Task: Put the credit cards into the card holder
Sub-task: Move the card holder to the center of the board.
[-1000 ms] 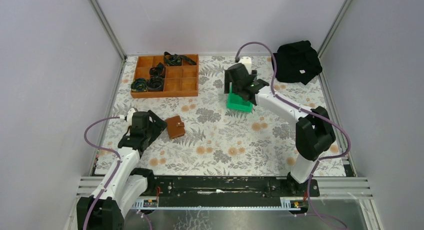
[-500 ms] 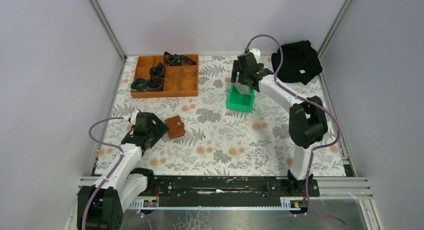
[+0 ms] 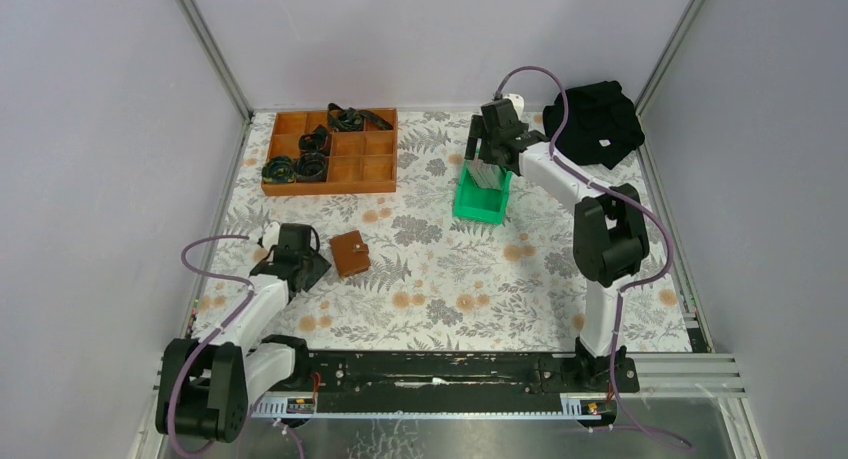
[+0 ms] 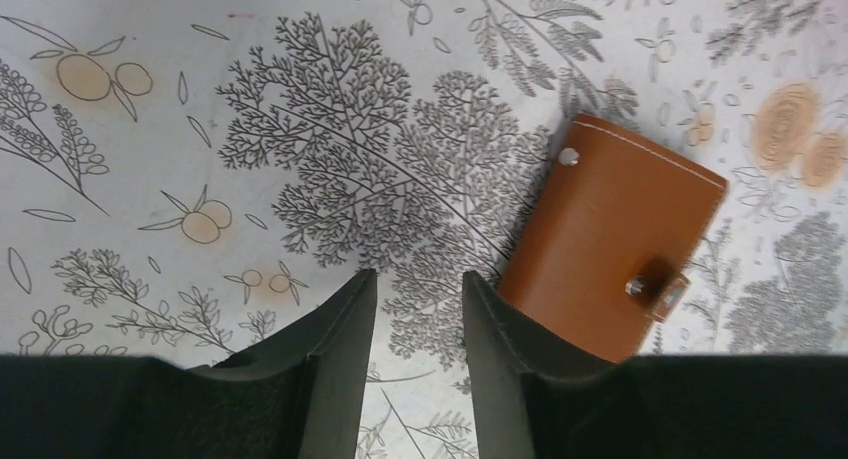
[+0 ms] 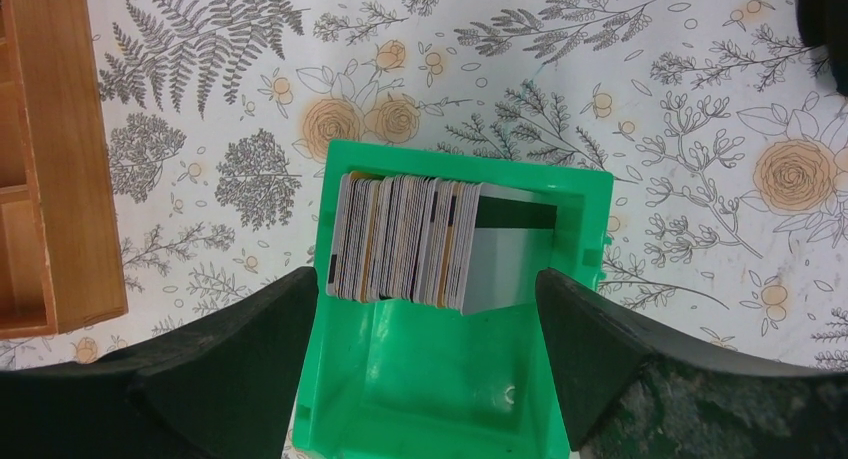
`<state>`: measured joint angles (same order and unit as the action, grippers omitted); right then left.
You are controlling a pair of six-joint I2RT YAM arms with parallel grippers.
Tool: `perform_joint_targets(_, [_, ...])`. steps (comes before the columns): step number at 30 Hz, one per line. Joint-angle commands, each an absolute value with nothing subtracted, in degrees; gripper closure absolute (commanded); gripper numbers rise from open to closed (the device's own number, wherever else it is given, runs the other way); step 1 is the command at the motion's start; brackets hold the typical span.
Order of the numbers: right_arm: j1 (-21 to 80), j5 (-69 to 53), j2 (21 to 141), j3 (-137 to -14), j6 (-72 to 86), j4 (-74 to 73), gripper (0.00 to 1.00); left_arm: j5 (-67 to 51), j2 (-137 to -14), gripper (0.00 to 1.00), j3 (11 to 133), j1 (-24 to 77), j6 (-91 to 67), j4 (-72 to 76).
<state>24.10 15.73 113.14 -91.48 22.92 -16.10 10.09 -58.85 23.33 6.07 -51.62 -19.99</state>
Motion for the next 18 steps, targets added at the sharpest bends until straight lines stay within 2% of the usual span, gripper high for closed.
perform_joint_targets(1, [23.0, 14.6, 114.5, -94.3, 22.6, -16.0, 0.13, 12.9, -62.1, 0.59, 24.5, 6.6, -51.5, -16.8])
perform_joint_targets(4, [22.6, 14.0, 115.7, -96.3, 22.5, -16.4, 0.13, 13.6, -64.1, 0.66, 25.0, 6.9, -51.1, -16.2])
perform_joint_targets(12, [22.4, 12.5, 119.1, -99.0, 22.7, -17.9, 0.15, 12.8, -69.5, 0.68, 26.5, 8.1, -50.9, -13.5])
perform_joint_targets(18, [22.4, 12.0, 119.4, -97.7, 23.5, -17.5, 0.19, 13.8, -74.9, 0.7, 31.2, 13.9, -49.8, -12.5])
